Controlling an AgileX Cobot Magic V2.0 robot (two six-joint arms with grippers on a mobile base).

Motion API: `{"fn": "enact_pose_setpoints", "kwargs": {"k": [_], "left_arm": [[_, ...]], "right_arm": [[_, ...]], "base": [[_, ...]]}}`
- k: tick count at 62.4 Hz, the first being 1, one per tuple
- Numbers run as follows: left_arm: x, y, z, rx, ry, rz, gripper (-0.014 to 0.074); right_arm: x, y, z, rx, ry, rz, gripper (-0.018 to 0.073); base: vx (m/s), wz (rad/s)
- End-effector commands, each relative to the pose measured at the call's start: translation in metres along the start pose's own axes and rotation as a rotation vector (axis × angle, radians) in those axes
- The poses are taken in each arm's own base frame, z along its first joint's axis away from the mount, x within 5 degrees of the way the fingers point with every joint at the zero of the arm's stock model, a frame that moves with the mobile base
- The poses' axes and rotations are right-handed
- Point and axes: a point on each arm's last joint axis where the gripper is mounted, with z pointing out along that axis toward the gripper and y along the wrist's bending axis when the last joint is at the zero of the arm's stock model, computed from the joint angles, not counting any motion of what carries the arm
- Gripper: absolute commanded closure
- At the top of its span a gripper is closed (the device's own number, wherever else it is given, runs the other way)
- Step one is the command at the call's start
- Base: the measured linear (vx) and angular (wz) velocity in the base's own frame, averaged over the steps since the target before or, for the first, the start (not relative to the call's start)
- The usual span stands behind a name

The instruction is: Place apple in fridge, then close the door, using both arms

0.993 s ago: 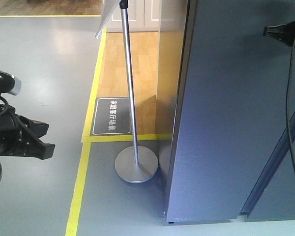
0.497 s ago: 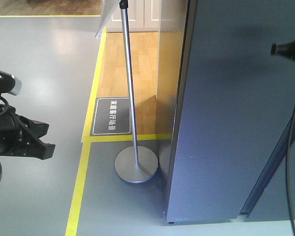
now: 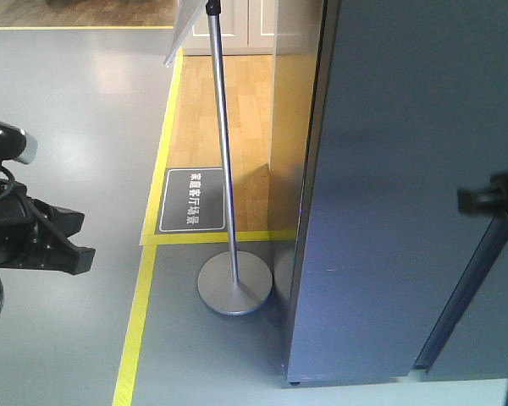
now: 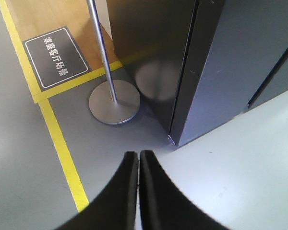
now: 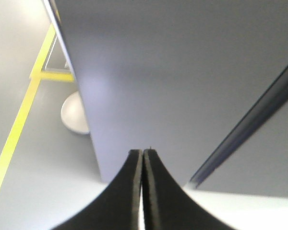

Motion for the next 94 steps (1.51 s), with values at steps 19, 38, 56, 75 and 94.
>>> {"fn": "enact_pose_setpoints", "kwargs": {"k": [19,38,56,75,94], "left_arm": [[-0.014,0.000,-0.011,-0.011,-0.108,-0.012,0.0603],[-0.014,0.000,-0.011,-0.011,-0.108,-0.012,0.0603],[-0.014,0.000,-0.011,-0.011,-0.108,-0.012,0.0603],[-0.014,0.000,-0.011,-0.011,-0.108,-0.012,0.0603],[-0.014,0.000,-0.011,-0.011,-0.108,-0.012,0.0603]], "right_arm": [[0.059,-0.002,-0.079,-0.016,-0.038,0.052,0.0563],[0.108,0.001,-0.122,-0.062,0.003,0.111,0.0563],[0.136,0.001,-0.144,-0.073,-0.032,0.123,0.0563],[0.146,0.000,-0.148,-0.069,-0.028,0.126,0.0563],[0.146,0.000,-0.148,-0.068,-0.028,0.126,0.0563]], "base": [[0.00,0.00],[0.00,0.00],[0.00,0.00],[0.00,0.00],[0.00,0.00]]}}
